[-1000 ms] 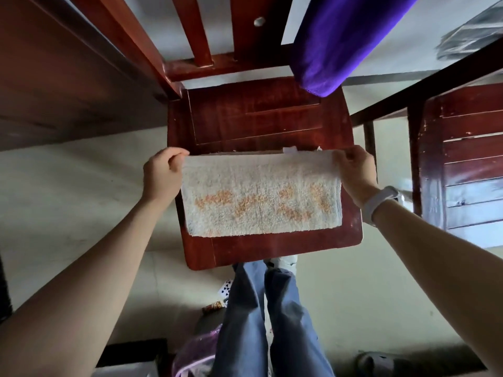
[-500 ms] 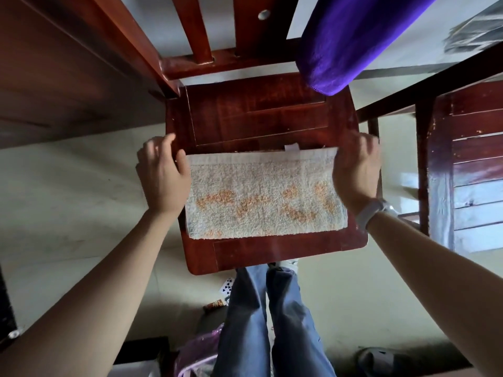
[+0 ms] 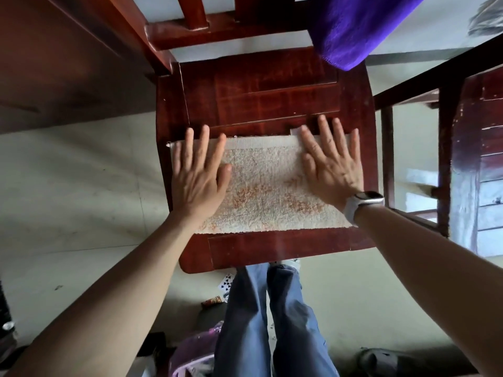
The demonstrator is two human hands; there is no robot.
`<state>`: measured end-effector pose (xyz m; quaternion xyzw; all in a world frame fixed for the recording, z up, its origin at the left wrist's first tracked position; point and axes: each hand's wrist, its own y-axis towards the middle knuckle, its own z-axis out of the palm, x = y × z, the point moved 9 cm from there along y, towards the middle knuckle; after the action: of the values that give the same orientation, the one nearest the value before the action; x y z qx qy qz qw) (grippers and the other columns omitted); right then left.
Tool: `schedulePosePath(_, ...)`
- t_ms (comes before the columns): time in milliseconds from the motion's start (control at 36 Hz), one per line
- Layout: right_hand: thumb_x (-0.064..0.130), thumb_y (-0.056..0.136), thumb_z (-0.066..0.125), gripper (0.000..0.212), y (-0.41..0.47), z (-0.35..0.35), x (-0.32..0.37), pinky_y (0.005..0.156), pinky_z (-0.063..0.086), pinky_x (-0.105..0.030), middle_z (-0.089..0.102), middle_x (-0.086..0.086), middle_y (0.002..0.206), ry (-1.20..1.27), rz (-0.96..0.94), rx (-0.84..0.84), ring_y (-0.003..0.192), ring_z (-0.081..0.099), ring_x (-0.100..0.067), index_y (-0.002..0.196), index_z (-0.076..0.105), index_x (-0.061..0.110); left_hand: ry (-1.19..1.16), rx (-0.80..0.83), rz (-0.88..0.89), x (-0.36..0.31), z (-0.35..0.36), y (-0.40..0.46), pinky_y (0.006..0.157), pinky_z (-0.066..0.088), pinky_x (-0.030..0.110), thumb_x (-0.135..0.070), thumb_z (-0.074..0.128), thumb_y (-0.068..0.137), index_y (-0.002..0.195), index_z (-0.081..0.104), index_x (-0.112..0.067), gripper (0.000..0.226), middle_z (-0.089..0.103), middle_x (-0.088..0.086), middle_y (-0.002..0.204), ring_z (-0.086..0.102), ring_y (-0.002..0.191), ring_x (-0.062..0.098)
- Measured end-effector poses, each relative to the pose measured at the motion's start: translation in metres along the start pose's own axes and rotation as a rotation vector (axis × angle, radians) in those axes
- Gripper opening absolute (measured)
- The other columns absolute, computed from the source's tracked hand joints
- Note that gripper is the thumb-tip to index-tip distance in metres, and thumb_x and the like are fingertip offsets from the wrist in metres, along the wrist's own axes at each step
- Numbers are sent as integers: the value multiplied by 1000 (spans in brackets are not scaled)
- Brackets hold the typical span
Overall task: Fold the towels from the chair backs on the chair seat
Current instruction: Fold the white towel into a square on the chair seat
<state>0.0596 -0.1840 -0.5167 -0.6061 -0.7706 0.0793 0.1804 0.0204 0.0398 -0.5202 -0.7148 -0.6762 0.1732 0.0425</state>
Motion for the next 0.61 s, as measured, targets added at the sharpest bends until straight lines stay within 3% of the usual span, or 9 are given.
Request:
schedulePosePath(83,35,96,20,52,-4,-13,-32,114,1,-51,13,-10,156,126,143,-41,144,8,-26,146,20,20,-17,4,-42,1,-3,-1,115,0,47,-44,22,95,146,18,-22,56,12,9,155,4,143,30)
schedulePosePath(139,30,96,26,50,-14,-25,-53,115,15,-47,25,-15,151,233,241,-121,140,21,-29,142,30,10,-21,4,-73,-2,-7,-3,114,-4,49,-44,20,94,147,14,-21,58,8,9,156,1,144,29)
schedulePosePath(222,32,88,28,48,-38,-33,-72,95,36,-34,52,-19,121,383,391,-192,109,44,-26,118,53,4,-8,-3,-48,-19,-12,-14,114,-5,51,-44,20,94,147,10,-21,59,5,8,156,-2,144,27)
schedulePosePath(306,21,91,48,24,-60,-21,-76,77,29,-20,60,-17,101,487,495,-156,96,48,-27,100,60,2,-16,16,33,-48,-6,-30,113,-6,52,-42,24,93,147,10,-24,58,6,6,156,-3,143,25)
schedulePosePath(361,23,91,54,22,-70,-8,-77,77,32,-23,62,-16,100,536,549,-121,97,52,-29,98,61,3,3,36,72,-62,3,-40,113,-5,54,-40,25,93,146,14,-26,56,10,6,156,0,143,26)
schedulePosePath(444,30,89,56,26,-75,4,-81,82,42,-38,61,-14,100,591,668,-105,97,54,-32,95,60,5,34,63,53,-60,15,-48,112,-4,57,-43,24,93,145,19,-27,55,12,9,155,3,142,32)
schedulePosePath(611,34,89,45,32,-67,5,-73,81,46,-47,63,-13,99,391,714,3,95,55,-33,88,61,6,68,101,29,-52,25,-46,111,-7,54,-47,21,92,145,18,-28,57,11,11,155,2,142,33)
